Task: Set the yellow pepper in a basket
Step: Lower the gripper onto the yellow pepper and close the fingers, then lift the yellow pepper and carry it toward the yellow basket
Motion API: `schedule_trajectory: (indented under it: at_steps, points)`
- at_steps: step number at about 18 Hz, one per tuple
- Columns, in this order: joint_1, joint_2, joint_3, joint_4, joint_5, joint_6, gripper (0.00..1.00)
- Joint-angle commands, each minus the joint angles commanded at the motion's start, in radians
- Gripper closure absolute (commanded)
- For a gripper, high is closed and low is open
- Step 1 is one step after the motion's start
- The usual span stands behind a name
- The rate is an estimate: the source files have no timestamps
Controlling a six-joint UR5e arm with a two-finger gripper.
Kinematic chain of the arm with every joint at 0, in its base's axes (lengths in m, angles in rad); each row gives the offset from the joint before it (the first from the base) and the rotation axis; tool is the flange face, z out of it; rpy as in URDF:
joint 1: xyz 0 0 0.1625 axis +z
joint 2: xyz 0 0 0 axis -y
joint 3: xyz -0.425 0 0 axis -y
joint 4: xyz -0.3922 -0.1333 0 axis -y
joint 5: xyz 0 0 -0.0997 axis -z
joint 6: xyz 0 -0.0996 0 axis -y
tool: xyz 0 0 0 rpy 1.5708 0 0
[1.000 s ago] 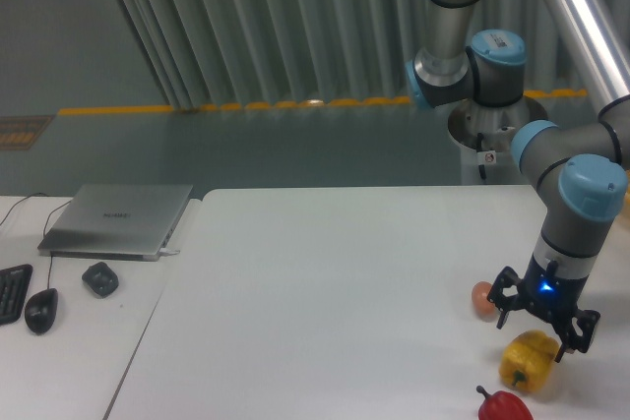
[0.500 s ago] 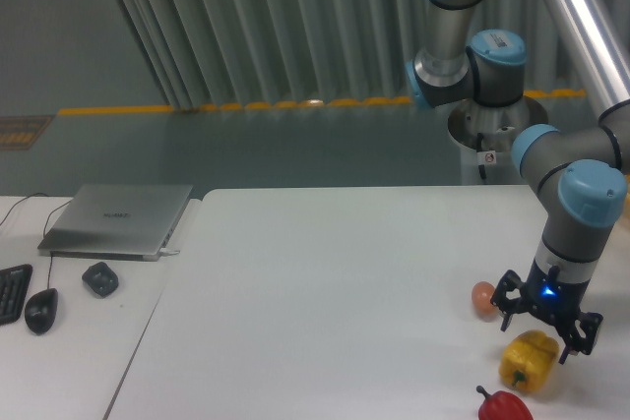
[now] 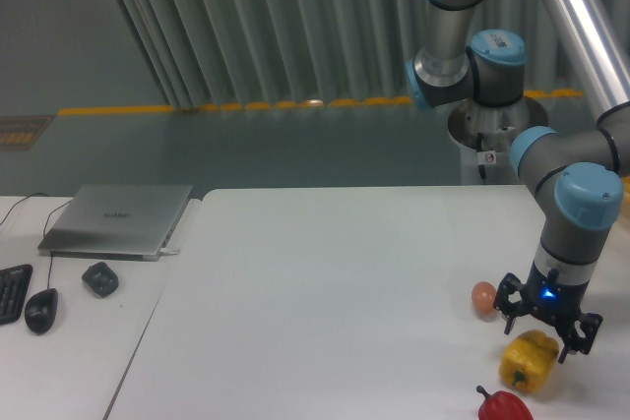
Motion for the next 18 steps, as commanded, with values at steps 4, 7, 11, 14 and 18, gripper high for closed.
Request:
schedule_trajectory:
  at_steps: [4, 7, 11, 14, 18]
  points:
    - [-0.003, 0.003, -0.002, 0.000, 0.000, -0.014, 0.49]
    - [-0.002, 0.012, 0.006, -0.009, 0.018, -0.014, 0.54]
    - [0.008, 0.061, 0.009, -0.058, 0.095, 0.000, 0.54]
    - [0.037, 0.104, 0.009, -0.136, 0.098, 0.015, 0.54]
    - [0.047, 0.153, 0.006, -0.241, 0.222, 0.021, 0.54]
